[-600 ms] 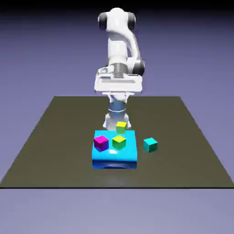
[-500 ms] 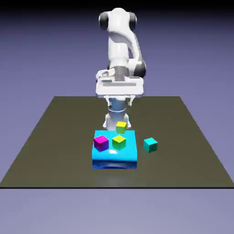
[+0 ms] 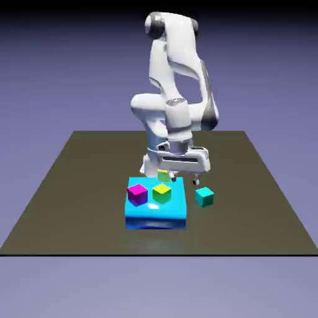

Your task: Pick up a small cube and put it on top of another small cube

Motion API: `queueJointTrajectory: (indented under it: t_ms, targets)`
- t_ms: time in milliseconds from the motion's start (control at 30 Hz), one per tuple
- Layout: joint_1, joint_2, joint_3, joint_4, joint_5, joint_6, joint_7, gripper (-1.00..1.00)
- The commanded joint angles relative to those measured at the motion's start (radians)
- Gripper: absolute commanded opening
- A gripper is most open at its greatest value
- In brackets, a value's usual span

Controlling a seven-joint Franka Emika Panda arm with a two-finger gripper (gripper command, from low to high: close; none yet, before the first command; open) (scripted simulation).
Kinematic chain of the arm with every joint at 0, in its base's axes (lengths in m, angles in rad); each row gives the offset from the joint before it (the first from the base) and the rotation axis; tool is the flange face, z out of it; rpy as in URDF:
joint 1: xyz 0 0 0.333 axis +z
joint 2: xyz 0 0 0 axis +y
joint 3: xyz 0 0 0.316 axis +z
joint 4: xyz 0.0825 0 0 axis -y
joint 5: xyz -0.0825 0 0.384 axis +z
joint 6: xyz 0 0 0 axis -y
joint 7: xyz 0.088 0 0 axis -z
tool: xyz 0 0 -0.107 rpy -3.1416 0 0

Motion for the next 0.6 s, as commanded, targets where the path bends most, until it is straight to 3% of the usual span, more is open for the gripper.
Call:
queueJointTrajectory:
  t_ms: [0,300,567]
  targets:
    - [-0.016,0.016,0.036,-0.003,0.040,-0.017,0.024,0.00]
    - [-0.140,0.137,0.309,-0.026,0.340,-0.143,0.205,0.00]
    - [-0.102,0.426,0.274,0.006,0.306,0.122,0.177,0.00]
